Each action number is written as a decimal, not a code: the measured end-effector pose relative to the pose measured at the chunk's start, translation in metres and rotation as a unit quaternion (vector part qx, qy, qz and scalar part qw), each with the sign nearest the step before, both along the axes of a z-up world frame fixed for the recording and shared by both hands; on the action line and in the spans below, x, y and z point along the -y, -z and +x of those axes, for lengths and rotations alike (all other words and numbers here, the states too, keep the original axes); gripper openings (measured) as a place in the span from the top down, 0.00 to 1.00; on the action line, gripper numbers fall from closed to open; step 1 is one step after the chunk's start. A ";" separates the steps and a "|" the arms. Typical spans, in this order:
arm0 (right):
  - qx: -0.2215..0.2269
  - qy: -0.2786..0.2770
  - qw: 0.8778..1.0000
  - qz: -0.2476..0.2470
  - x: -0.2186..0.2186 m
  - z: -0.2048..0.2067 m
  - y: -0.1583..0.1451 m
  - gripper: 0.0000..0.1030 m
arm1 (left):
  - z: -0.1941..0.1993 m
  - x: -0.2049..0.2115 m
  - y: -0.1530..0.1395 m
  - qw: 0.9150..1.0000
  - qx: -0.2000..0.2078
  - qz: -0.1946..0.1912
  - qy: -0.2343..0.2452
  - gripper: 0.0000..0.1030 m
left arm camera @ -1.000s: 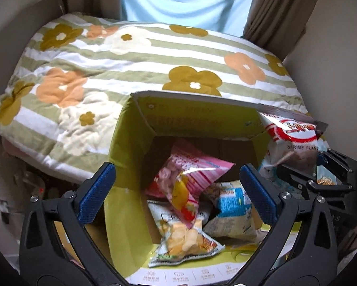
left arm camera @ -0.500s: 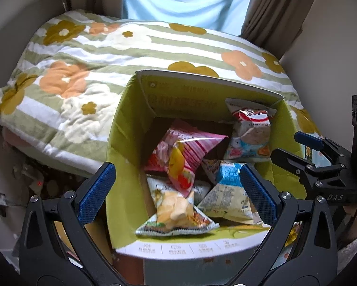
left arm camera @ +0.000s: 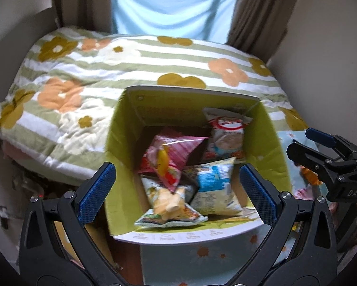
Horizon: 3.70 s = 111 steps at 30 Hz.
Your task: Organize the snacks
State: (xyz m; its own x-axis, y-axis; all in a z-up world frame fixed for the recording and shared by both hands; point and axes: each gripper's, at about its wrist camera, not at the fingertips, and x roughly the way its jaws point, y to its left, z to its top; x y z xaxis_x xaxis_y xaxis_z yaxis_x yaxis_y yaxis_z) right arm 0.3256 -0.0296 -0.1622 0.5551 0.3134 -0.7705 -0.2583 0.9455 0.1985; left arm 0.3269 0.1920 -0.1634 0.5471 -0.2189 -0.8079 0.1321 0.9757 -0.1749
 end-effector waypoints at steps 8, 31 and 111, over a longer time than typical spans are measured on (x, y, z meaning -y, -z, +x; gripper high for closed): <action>0.026 0.047 0.998 -0.020 0.050 -0.040 -0.028 0.01 | -0.021 0.050 -0.016 0.999 0.013 -0.019 0.046 0.00; -0.043 0.018 0.998 -0.038 0.231 -0.169 0.047 0.01 | -0.147 0.253 0.060 0.997 -0.072 -0.014 0.035 0.00; -0.027 -0.002 0.996 -0.086 0.207 -0.161 0.064 0.30 | -0.150 0.238 0.054 0.997 -0.068 -0.034 0.008 0.51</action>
